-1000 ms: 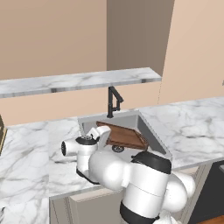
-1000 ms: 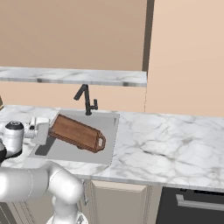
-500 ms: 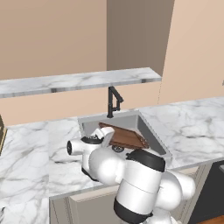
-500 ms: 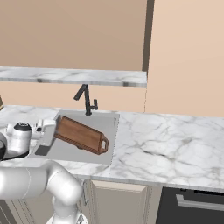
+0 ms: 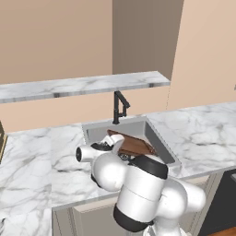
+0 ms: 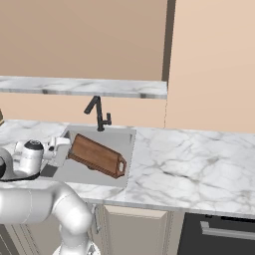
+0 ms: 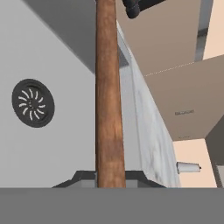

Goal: Move the cutting board and knife to the sink. Then move spray from the shelves to the counter.

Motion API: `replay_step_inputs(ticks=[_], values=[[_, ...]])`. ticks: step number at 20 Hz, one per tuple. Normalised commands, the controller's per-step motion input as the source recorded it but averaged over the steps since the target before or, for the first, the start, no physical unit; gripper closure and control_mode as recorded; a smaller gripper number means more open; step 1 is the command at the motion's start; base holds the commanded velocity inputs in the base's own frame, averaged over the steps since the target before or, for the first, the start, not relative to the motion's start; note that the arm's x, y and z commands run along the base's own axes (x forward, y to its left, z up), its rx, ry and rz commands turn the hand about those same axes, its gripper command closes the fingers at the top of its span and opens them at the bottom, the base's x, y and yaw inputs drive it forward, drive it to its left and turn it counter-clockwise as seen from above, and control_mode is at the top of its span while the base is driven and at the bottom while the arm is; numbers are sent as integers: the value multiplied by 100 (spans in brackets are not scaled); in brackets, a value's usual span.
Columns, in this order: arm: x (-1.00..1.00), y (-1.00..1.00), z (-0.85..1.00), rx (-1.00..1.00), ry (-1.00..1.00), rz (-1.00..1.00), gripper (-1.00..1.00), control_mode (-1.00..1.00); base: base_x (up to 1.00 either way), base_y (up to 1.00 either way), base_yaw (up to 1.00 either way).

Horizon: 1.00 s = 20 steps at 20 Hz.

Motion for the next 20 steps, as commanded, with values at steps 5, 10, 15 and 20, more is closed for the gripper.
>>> replay_step_inputs(ticks=[5, 10, 15, 20], values=[[11, -19, -14, 3, 0, 0, 100, -100, 0, 0, 0], [12, -15, -13, 3, 0, 0, 100, -100, 0, 0, 0], [7, -12, -13, 4, 0, 0, 100, -100, 0, 0, 0], [2, -8, -16, 4, 0, 0, -100, -100, 0, 0, 0]])
